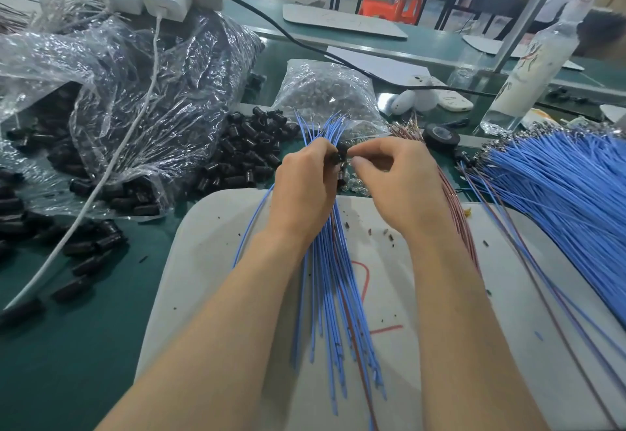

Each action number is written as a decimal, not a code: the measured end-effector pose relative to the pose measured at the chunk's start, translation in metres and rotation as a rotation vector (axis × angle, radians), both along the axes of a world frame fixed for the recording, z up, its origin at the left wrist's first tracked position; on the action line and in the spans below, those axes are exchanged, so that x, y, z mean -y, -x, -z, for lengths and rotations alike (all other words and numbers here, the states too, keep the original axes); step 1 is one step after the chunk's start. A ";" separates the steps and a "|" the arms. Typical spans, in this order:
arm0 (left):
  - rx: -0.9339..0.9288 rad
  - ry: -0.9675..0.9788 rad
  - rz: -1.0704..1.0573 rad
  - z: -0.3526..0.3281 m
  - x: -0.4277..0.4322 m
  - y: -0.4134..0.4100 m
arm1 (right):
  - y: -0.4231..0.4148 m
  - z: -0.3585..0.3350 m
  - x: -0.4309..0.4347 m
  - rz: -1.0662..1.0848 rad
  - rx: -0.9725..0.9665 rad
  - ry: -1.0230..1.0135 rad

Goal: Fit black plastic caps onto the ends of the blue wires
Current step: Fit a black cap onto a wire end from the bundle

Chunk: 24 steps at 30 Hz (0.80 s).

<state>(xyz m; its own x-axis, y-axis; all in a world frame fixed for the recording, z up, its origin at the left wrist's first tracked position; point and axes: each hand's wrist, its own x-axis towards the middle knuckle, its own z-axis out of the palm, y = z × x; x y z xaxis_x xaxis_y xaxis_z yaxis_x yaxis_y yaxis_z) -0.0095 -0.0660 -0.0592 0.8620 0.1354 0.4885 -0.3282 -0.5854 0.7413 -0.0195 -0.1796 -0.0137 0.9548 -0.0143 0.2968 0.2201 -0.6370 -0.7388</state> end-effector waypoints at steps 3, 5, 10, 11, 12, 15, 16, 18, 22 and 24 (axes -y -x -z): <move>-0.014 0.007 -0.001 0.000 0.000 -0.001 | 0.001 -0.003 0.002 -0.008 0.032 -0.047; -0.025 0.015 -0.001 0.000 0.000 -0.001 | 0.001 -0.004 0.001 -0.012 0.049 -0.079; -0.033 0.018 -0.014 0.002 0.000 -0.002 | 0.003 -0.004 0.001 -0.027 0.076 -0.090; -0.042 0.021 -0.017 0.002 0.000 -0.002 | 0.003 -0.005 0.002 -0.029 0.081 -0.103; -0.047 0.026 -0.018 0.002 0.000 -0.003 | 0.003 -0.005 0.001 -0.033 0.086 -0.107; -0.046 0.020 -0.012 0.001 -0.001 -0.003 | 0.004 -0.004 -0.002 -0.033 0.116 -0.036; -0.046 0.016 -0.010 0.001 -0.001 -0.002 | 0.005 -0.003 -0.003 -0.028 0.129 -0.005; -0.043 0.017 -0.006 0.001 -0.001 -0.002 | 0.005 -0.004 -0.003 -0.023 0.151 0.031; -0.052 -0.022 -0.018 -0.001 0.001 0.000 | 0.006 -0.004 -0.003 -0.005 0.183 0.073; -0.044 -0.060 -0.027 -0.002 0.002 0.001 | 0.005 -0.003 -0.004 0.005 0.210 0.084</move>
<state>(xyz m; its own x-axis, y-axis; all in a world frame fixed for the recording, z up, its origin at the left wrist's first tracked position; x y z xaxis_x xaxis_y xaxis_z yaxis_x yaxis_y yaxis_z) -0.0105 -0.0682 -0.0577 0.8791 0.1308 0.4583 -0.2795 -0.6373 0.7182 -0.0246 -0.1757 -0.0107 0.8720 0.0144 0.4893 0.3600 -0.6961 -0.6212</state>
